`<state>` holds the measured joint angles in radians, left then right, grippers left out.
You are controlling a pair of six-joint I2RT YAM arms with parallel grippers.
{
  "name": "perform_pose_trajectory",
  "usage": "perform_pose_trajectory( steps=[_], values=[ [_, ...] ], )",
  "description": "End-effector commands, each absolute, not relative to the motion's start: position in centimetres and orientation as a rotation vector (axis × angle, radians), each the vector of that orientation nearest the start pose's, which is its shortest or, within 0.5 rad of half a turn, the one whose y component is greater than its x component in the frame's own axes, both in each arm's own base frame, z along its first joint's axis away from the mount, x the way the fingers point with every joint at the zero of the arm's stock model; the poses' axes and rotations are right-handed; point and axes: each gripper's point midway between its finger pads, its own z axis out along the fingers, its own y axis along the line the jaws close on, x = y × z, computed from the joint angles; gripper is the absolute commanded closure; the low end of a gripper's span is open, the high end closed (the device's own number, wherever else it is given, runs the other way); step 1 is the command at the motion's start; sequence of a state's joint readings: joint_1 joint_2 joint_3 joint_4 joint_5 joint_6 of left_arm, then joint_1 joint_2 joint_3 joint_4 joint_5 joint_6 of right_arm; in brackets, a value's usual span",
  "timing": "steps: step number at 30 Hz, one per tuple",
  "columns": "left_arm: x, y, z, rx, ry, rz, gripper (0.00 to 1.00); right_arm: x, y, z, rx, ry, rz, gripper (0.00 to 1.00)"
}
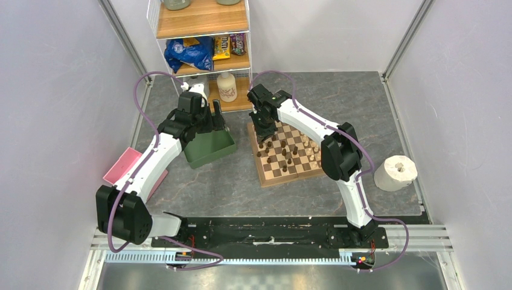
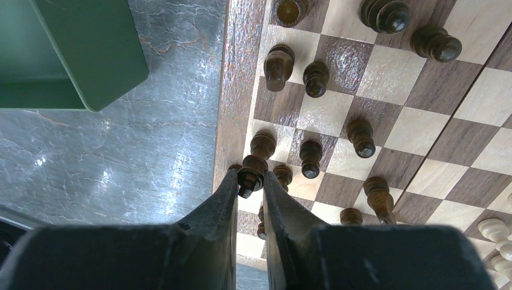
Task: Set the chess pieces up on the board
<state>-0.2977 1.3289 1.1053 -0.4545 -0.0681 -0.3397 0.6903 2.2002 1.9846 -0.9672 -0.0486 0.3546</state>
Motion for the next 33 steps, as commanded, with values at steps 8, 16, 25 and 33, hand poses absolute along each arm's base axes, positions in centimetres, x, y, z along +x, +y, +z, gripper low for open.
perform_pose_trajectory(
  steps=[8,16,25,33],
  values=[
    [36.7,-11.7,19.0,-0.104,2.234,-0.304,0.11,35.7,32.8,9.4,-0.500,2.760,0.347,0.74],
    [36.8,-11.8,18.9,-0.103,2.235,-0.307,0.11,35.7,32.6,9.2,-0.493,2.765,0.329,0.73],
    [36.8,-12.0,18.8,-0.102,2.240,-0.319,0.11,35.8,32.4,9.4,-0.492,2.759,0.316,0.67],
    [36.8,-11.9,18.9,-0.101,2.235,-0.316,0.11,36.4,32.9,10.2,-0.484,2.732,0.331,0.58]
  ],
)
